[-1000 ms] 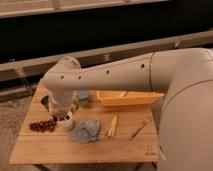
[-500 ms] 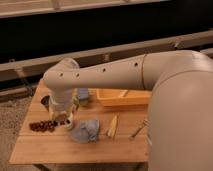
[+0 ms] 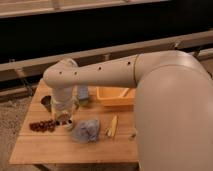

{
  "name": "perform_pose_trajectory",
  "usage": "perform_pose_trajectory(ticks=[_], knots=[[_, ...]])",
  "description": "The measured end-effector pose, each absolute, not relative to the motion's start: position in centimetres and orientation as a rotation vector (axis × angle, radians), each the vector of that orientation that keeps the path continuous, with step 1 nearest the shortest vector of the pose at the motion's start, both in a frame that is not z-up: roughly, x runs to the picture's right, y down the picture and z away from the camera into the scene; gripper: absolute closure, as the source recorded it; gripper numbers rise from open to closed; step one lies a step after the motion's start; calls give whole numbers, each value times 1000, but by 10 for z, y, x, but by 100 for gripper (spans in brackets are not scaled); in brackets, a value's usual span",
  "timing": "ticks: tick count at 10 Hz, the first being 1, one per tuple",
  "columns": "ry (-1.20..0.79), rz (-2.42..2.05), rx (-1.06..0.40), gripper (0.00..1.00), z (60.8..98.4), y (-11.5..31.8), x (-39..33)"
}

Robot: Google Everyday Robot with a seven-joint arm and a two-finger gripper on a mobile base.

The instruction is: Place eraser in paper cup

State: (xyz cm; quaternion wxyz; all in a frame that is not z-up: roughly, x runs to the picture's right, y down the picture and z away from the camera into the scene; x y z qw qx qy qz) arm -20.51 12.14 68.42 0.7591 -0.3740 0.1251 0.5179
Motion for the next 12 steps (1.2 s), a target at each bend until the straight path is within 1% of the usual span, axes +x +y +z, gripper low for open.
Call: perform_pose_trajectory(ticks=[1,2,6,8,9,12], knots=[[288,1134,-805,94,688,120,-200],[304,1143,-794,82,692,117,-195],[320,1140,-794,42,703,115,-193],[311,1127,-810,24,705,114,-198],[309,1121,-817,20,706,113,-199],[297,1092,-835,20,706,110,-206]])
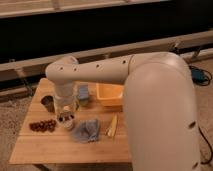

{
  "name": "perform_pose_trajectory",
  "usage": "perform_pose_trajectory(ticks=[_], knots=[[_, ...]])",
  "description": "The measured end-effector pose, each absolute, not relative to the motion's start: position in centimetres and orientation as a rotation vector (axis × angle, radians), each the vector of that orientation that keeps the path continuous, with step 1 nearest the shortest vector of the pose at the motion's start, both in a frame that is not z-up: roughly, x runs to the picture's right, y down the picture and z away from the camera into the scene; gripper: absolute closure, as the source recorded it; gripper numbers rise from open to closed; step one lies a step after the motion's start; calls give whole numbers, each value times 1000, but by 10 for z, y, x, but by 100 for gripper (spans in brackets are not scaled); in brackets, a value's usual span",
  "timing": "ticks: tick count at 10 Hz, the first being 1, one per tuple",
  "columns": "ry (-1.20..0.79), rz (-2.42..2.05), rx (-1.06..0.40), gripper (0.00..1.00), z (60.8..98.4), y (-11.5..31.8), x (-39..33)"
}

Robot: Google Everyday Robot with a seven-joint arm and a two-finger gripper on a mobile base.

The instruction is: Place eraser in paper cup

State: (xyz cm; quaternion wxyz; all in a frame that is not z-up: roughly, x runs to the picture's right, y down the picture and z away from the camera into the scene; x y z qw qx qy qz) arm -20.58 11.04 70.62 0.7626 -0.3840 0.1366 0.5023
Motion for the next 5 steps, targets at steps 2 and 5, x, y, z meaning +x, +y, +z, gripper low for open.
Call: perform_pose_trajectory(ticks=[2,5], knots=[[292,1083,-838,20,706,108,-207],[277,1082,-807,20,707,95,-207]])
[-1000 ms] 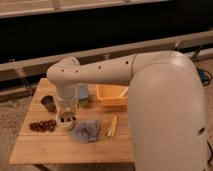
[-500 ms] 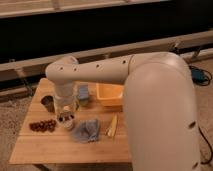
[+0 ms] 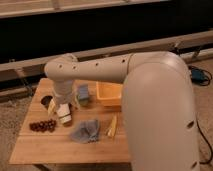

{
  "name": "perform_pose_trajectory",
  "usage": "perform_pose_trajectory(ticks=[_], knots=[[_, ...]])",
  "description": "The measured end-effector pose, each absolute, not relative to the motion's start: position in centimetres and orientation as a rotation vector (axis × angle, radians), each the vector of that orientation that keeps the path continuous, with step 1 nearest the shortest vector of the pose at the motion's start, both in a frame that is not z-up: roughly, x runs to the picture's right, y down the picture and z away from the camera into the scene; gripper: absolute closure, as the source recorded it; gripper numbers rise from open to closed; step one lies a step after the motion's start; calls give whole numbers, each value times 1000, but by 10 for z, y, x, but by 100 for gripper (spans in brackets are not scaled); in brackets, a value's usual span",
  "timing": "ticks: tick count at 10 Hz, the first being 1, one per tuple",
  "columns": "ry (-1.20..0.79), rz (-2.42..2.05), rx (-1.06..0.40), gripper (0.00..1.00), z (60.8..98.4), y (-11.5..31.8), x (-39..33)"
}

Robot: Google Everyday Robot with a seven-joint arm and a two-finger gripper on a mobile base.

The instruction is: Place eraser in paper cup

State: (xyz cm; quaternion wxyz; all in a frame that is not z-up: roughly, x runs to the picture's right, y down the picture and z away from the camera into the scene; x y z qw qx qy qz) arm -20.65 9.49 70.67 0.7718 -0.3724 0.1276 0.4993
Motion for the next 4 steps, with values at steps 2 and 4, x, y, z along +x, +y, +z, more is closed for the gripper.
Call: perform_pose_trajectory(ticks=[2,4], knots=[[260,1097,-779,20,709,82,-203],[257,1095,-780,20,709,82,-206]])
